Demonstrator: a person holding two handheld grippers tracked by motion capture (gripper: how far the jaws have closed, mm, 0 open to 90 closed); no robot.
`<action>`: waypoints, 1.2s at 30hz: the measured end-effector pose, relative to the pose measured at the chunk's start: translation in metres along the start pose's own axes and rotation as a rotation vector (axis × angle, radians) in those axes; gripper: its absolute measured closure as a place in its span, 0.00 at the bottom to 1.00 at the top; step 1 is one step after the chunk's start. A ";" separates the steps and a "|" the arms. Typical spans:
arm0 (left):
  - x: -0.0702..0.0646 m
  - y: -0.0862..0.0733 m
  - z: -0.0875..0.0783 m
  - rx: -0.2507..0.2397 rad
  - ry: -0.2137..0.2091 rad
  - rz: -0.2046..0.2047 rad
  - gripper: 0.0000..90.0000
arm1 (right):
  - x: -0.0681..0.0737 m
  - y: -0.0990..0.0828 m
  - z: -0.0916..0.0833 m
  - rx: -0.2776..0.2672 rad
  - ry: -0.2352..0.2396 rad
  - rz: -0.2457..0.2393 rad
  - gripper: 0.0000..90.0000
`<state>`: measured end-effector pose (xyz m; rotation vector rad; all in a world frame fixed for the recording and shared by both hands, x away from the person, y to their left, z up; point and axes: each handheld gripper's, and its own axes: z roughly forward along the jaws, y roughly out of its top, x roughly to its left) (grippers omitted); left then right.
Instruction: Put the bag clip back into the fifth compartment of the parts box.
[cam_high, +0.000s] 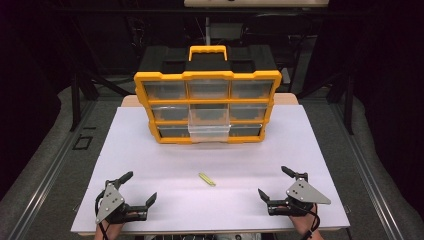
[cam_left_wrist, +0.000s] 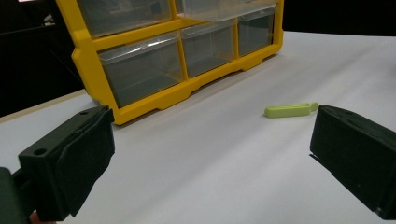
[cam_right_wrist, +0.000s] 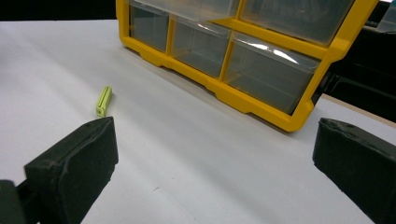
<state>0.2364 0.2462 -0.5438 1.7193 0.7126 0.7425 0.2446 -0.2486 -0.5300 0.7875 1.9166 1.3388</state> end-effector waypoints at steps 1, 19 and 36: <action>0.000 0.000 0.000 -0.001 0.001 0.000 0.00 | 0.001 0.000 0.001 0.009 0.000 -0.003 0.00; 0.002 -0.001 0.003 0.019 0.005 0.000 0.00 | 0.014 0.009 0.034 0.107 0.067 -0.044 0.00; 0.000 -0.002 0.002 0.027 0.010 0.003 0.00 | 0.027 0.025 0.065 0.199 0.167 -0.029 0.00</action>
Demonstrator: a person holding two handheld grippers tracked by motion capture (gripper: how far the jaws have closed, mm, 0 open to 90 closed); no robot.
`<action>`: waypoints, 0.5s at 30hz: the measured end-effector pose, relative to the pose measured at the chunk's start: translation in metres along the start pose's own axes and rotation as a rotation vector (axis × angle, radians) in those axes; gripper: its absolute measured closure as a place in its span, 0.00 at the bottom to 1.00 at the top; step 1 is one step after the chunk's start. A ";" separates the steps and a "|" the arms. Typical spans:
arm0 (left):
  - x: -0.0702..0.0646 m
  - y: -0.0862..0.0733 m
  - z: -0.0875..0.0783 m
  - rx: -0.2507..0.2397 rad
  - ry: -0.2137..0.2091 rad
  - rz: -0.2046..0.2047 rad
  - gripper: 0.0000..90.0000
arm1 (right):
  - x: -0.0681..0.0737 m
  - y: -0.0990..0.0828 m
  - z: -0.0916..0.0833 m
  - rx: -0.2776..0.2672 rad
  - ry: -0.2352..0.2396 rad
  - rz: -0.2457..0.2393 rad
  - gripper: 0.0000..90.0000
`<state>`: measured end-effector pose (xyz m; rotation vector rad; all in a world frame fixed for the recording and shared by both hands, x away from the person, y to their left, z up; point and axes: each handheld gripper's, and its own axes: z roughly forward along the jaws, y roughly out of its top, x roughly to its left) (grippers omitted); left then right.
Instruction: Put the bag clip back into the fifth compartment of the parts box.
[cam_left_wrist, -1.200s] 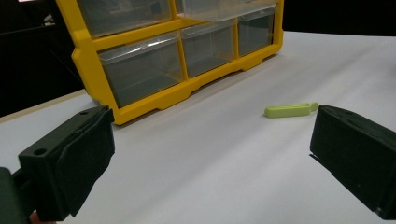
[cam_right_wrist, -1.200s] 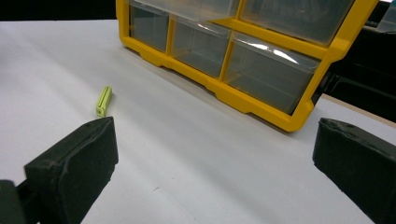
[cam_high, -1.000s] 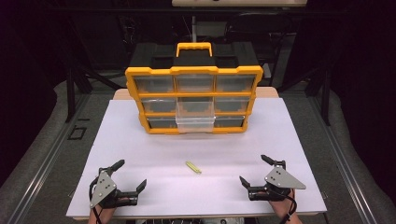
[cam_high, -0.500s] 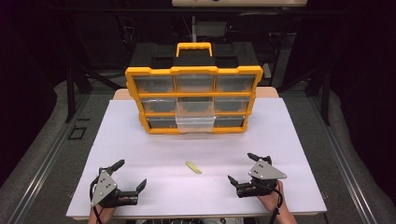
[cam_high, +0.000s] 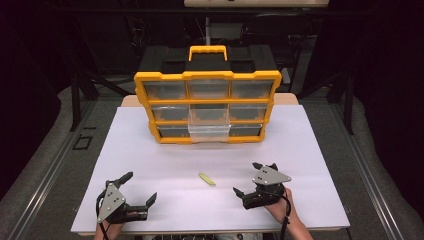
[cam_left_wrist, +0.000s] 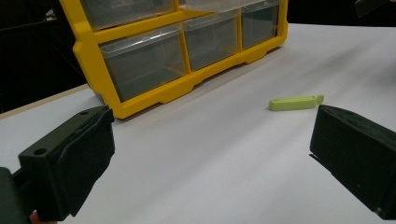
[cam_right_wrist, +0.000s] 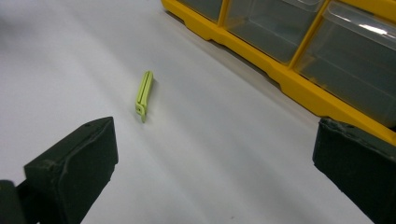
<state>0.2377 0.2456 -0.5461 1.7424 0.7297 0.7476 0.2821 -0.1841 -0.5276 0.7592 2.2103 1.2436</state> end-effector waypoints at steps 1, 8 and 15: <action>0.000 0.000 0.000 0.001 -0.002 0.001 0.00 | 0.000 0.001 0.002 0.001 0.003 0.002 0.00; 0.000 0.000 0.001 0.009 -0.004 0.003 0.00 | 0.004 0.008 0.014 0.036 0.025 -0.003 0.00; 0.000 0.000 0.001 0.011 -0.005 0.006 0.00 | 0.008 0.013 0.021 0.064 0.049 -0.012 0.00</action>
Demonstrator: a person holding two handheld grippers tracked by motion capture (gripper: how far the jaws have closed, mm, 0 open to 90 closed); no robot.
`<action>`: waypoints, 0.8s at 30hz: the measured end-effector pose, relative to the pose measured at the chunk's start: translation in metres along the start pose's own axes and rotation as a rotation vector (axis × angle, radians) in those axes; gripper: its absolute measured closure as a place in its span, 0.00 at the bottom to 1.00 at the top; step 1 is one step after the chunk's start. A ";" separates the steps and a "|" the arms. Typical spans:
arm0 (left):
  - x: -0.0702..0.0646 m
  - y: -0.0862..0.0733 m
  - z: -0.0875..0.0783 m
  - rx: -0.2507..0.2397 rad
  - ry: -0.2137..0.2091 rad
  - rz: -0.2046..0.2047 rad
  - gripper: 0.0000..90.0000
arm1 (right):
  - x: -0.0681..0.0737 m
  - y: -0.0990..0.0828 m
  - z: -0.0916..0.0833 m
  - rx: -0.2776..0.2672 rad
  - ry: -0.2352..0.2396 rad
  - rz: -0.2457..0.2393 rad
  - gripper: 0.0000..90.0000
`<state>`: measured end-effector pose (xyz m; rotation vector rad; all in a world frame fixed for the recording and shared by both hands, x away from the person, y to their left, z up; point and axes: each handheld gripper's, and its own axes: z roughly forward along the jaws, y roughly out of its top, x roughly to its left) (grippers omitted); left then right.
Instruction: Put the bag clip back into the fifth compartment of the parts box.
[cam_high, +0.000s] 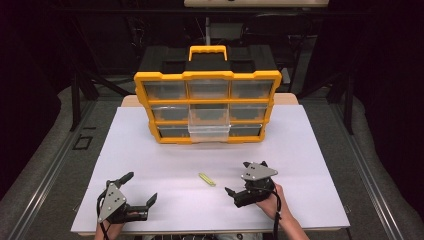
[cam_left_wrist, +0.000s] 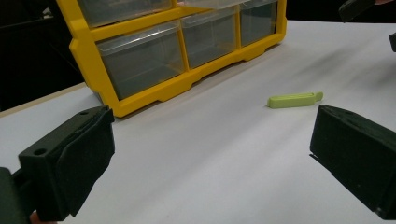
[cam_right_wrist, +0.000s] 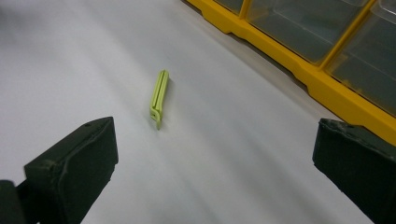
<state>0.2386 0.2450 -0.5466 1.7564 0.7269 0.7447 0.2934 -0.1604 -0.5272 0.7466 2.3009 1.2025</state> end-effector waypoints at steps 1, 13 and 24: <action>0.000 0.000 0.000 0.001 0.000 0.000 0.00 | 0.001 0.001 0.001 0.004 0.003 -0.001 0.00; 0.000 0.000 0.000 0.005 -0.003 -0.002 0.00 | 0.005 0.012 0.017 0.059 0.031 0.003 0.00; -0.001 0.000 0.000 0.008 -0.004 -0.002 0.00 | 0.010 0.022 0.029 0.120 0.050 0.003 0.00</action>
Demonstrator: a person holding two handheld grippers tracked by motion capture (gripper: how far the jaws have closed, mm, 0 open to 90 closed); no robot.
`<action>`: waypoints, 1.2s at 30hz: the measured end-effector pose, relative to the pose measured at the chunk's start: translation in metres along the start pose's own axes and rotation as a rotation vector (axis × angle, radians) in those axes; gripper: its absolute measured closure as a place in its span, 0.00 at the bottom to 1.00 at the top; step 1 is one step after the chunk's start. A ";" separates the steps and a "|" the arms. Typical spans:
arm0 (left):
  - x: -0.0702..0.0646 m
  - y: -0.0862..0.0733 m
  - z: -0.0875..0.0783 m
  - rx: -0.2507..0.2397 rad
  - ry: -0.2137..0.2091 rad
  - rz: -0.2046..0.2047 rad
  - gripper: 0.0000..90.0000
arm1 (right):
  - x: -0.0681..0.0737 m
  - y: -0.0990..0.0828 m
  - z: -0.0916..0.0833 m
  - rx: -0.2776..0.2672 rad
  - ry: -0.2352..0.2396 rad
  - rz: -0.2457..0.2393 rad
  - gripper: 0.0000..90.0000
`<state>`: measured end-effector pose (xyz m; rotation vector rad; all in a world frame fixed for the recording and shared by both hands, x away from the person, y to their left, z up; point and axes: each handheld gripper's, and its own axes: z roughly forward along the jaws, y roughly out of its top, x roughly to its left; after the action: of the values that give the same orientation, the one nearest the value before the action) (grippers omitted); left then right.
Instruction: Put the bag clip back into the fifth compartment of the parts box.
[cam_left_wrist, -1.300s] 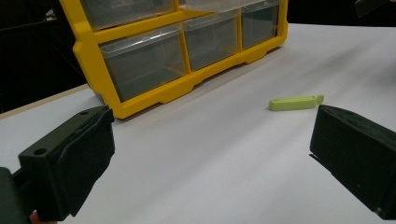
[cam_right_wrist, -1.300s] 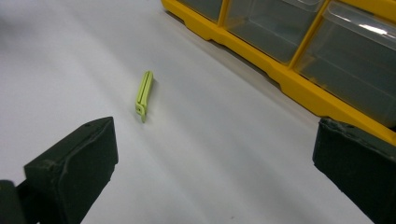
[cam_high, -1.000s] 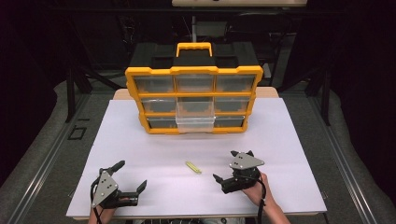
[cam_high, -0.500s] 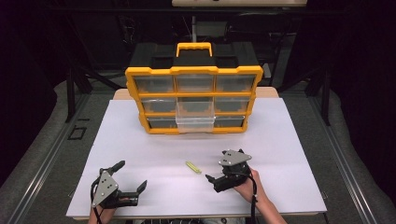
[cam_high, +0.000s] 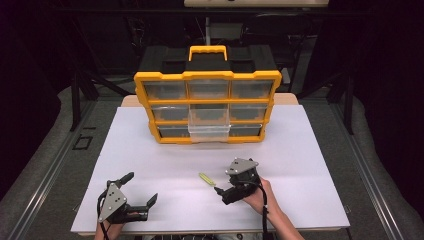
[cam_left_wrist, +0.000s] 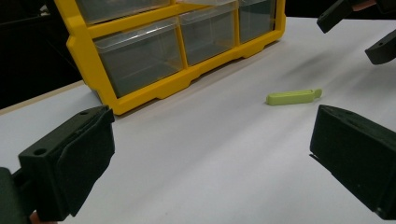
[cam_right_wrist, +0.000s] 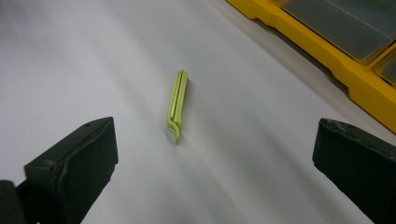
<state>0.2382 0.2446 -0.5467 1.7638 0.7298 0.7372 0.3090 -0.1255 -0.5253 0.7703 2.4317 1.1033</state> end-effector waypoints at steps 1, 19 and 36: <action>0.000 0.000 0.000 0.000 0.001 0.000 0.00 | 0.000 0.001 0.001 0.003 -0.002 0.001 0.00; 0.000 0.000 0.000 0.005 -0.005 0.004 0.00 | 0.010 0.023 0.027 0.153 0.002 0.023 0.00; 0.000 0.000 0.001 0.008 -0.006 0.004 0.00 | 0.023 0.041 0.052 0.240 0.000 -0.025 0.00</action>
<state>0.2387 0.2444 -0.5467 1.7745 0.7264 0.7327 0.3321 -0.0592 -0.5291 0.8076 2.5969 0.8111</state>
